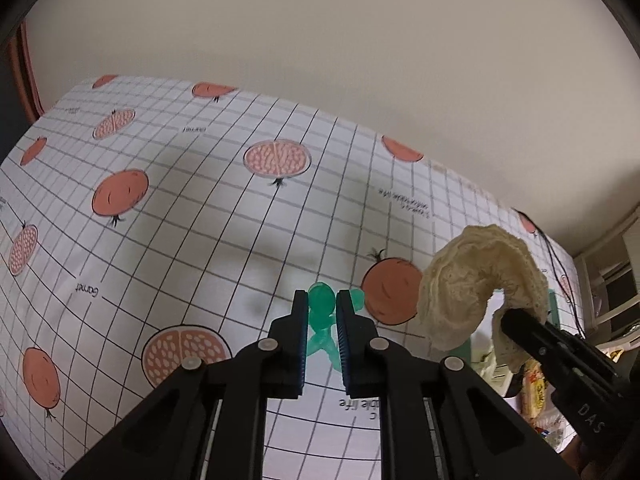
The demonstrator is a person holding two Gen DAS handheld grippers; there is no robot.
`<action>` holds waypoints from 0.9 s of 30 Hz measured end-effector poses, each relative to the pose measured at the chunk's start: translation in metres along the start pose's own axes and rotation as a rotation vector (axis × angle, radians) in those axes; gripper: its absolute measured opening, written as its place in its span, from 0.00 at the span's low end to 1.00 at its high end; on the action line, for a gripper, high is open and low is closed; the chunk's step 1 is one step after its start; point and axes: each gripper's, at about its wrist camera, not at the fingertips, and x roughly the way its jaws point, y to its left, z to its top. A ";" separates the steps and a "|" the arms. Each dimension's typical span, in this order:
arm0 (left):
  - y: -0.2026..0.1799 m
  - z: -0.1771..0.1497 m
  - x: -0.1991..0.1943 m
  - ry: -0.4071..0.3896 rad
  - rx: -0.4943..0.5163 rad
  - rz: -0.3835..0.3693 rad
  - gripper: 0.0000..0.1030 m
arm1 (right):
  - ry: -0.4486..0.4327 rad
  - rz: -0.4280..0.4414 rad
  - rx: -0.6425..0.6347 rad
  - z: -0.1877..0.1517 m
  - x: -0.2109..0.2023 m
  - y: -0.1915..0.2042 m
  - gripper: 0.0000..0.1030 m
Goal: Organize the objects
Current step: 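Carry the green figure with the left tool while the right tool carries the lace cloth to the tray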
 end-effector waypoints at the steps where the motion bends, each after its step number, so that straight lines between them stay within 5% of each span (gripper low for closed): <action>1: -0.003 0.001 -0.002 -0.006 0.002 -0.002 0.13 | -0.002 -0.002 0.000 0.000 -0.002 -0.001 0.16; 11: -0.039 0.003 -0.013 -0.029 0.023 -0.076 0.13 | -0.016 -0.030 0.029 -0.001 -0.018 -0.029 0.16; 27: -0.145 -0.025 -0.005 0.034 0.208 -0.193 0.14 | -0.043 -0.097 0.144 -0.007 -0.057 -0.107 0.16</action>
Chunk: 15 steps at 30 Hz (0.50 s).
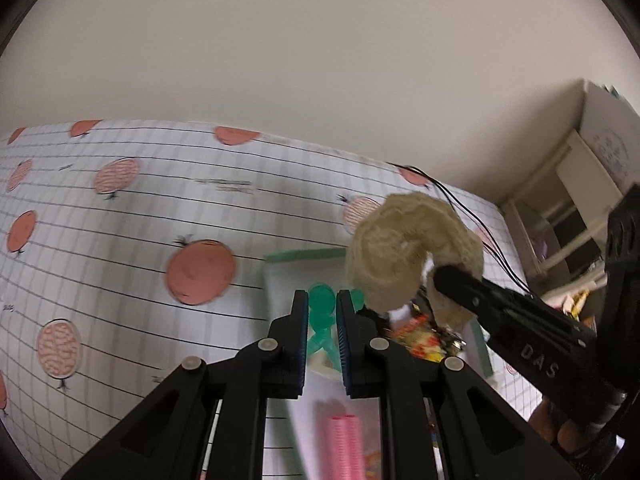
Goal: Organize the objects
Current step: 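Carry the green figure with the left tool while the right tool carries the lace cloth to the tray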
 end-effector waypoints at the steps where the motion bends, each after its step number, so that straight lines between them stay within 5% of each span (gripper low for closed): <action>1: -0.005 -0.001 0.002 0.006 0.012 -0.003 0.14 | 0.002 -0.007 0.003 0.000 -0.001 -0.003 0.16; 15: -0.035 -0.020 0.036 0.117 0.075 -0.027 0.14 | 0.115 -0.069 0.024 -0.014 0.019 -0.031 0.16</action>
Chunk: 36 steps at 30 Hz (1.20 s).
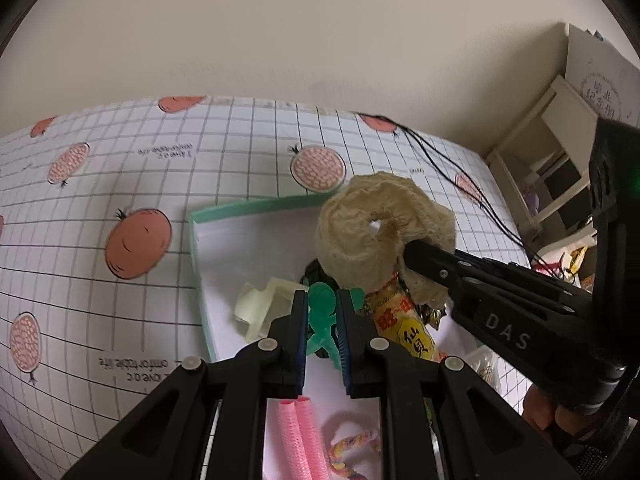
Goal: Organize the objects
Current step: 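Carry the green figure with the left tool while the right tool carries the lace cloth to the tray, then open both tools to release the green figure and lace cloth in the tray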
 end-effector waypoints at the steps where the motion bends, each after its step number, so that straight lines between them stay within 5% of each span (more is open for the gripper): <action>1: -0.001 -0.001 0.002 0.006 0.000 0.003 0.14 | 0.006 0.000 -0.003 -0.001 0.002 0.000 0.16; 14: -0.003 -0.006 0.012 0.025 0.003 0.029 0.14 | 0.074 -0.041 -0.043 -0.008 0.028 0.006 0.17; 36: 0.001 0.000 -0.005 -0.001 -0.016 0.008 0.18 | 0.057 -0.049 -0.060 -0.006 0.016 0.011 0.30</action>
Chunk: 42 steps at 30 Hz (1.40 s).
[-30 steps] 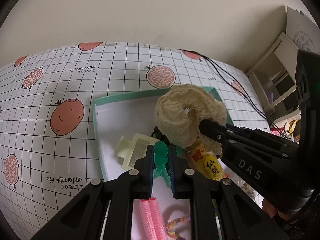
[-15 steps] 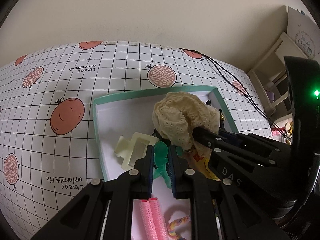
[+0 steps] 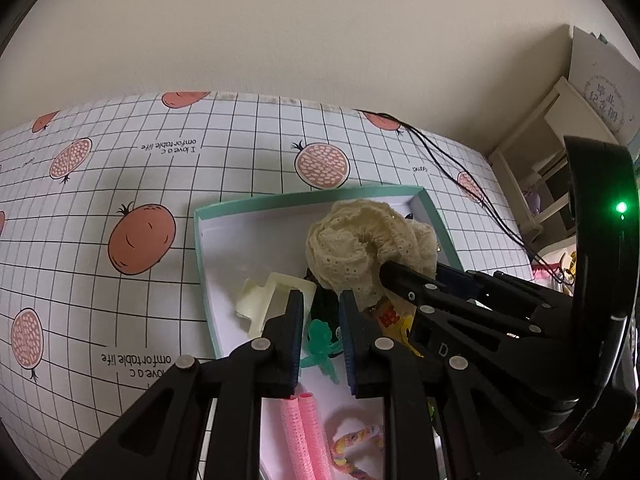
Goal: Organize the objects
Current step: 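Open both tools to release the green figure and lace cloth in the tray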
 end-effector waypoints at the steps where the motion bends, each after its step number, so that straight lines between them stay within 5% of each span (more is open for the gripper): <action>1: 0.001 0.000 -0.001 -0.004 -0.002 -0.002 0.18 | -0.002 0.001 -0.002 0.000 -0.001 0.000 0.31; 8: 0.015 0.006 -0.012 -0.060 -0.053 0.031 0.18 | -0.028 -0.001 -0.013 0.002 -0.008 0.004 0.38; 12: 0.027 0.009 -0.012 -0.107 -0.078 0.120 0.38 | -0.031 0.004 -0.021 0.002 -0.007 0.006 0.41; 17: 0.044 0.009 -0.007 -0.105 -0.117 0.178 0.39 | -0.029 0.004 -0.027 0.000 -0.002 0.008 0.49; 33: 0.075 0.004 -0.001 -0.115 -0.182 0.280 0.88 | -0.017 -0.006 -0.038 -0.008 0.007 0.012 0.80; 42: 0.090 -0.005 -0.005 -0.124 -0.237 0.290 0.97 | -0.017 -0.019 -0.043 -0.014 0.004 0.014 1.00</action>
